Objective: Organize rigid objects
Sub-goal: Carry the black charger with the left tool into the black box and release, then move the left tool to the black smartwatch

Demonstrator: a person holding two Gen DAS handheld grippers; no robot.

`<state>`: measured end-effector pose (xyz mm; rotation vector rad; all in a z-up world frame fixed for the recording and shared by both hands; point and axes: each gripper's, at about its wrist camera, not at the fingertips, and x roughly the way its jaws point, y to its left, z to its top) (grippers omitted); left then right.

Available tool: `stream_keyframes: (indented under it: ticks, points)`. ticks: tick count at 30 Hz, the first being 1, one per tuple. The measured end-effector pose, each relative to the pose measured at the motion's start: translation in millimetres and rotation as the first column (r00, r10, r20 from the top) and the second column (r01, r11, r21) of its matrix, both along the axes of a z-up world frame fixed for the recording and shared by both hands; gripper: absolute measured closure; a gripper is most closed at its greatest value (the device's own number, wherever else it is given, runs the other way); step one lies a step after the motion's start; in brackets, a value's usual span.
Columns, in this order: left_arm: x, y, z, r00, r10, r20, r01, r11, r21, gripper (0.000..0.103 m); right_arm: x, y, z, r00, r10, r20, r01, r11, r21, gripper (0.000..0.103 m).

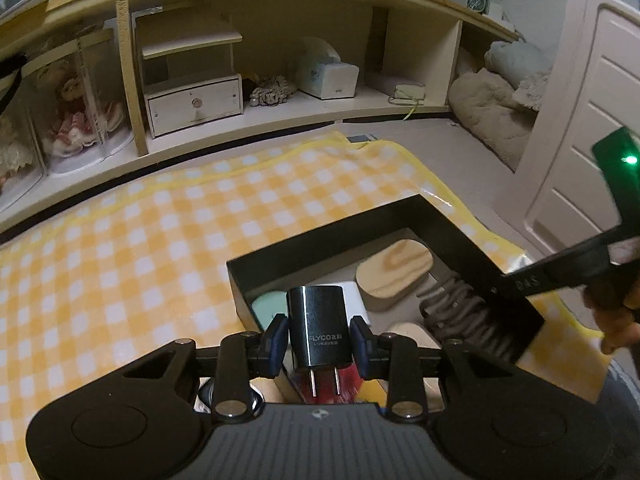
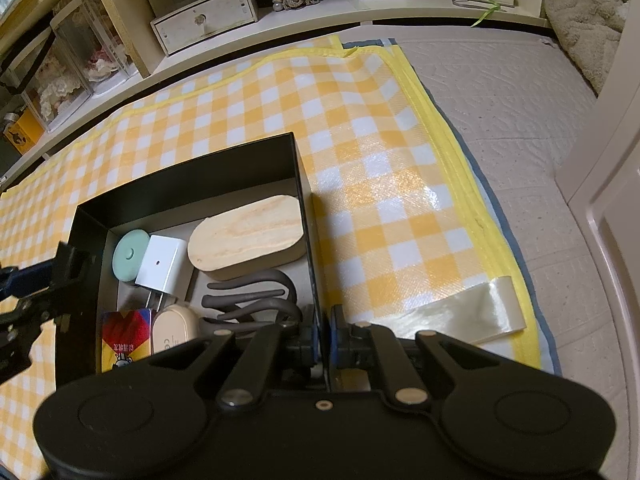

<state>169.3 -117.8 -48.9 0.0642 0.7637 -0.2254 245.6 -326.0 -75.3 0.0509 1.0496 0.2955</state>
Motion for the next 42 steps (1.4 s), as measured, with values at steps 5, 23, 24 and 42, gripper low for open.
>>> stream_keyframes:
  ticks: [5,23,24,42]
  points:
    - [7.6,2.0,-3.4,1.000,0.016,-0.006,-0.016,1.000,0.012,0.068,0.7,0.4,0.6,1.000,0.000,-0.002,0.000,1.000,0.001,0.096]
    - [-17.0,1.2,1.3,0.997,-0.023,-0.078,0.024,1.000,0.015,0.033,1.0,1.0,0.9,1.000,-0.002,-0.005,0.002,1.000,0.002,0.096]
    - [-17.7,0.8,2.5,0.997,-0.024,-0.077,0.025,1.000,0.011,0.032,1.1,0.9,1.0,1.000,-0.002,-0.005,0.002,1.000,0.001,0.096]
    - [-30.2,-8.0,19.3,0.997,-0.031,-0.076,0.028,0.999,-0.039,0.000,1.0,0.9,1.0,1.000,-0.002,-0.005,0.002,1.000,0.001,0.096]
